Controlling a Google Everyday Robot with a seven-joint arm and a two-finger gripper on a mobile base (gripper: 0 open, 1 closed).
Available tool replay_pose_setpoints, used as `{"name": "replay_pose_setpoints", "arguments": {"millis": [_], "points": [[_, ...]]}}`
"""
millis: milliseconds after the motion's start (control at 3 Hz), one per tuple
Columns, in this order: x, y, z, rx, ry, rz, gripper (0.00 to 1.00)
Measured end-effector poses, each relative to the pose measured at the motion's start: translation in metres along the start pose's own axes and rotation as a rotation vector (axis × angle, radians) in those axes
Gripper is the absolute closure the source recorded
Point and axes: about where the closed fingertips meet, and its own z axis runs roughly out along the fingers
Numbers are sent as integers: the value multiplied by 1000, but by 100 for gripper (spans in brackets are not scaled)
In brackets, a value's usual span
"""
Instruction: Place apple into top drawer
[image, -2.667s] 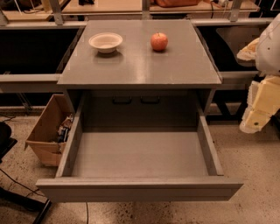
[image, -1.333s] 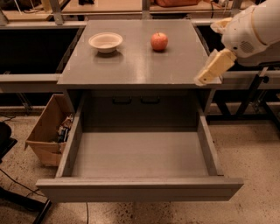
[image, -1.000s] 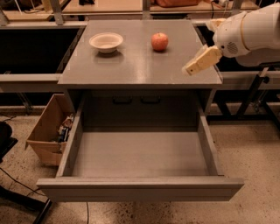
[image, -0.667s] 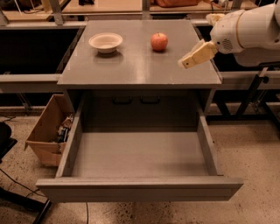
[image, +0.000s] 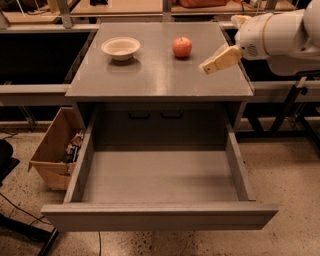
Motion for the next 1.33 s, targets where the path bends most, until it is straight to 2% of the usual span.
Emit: {"name": "replay_pose_setpoints", "arguments": {"millis": [333,667,1000,1333], "points": [[3,-33,62,23,-85,64,0],[-18,-71,132,94,-135,115,0],[-25,-100,175,189,-169,209,0],[-20,-116,205,274,-142,285,0]]}}
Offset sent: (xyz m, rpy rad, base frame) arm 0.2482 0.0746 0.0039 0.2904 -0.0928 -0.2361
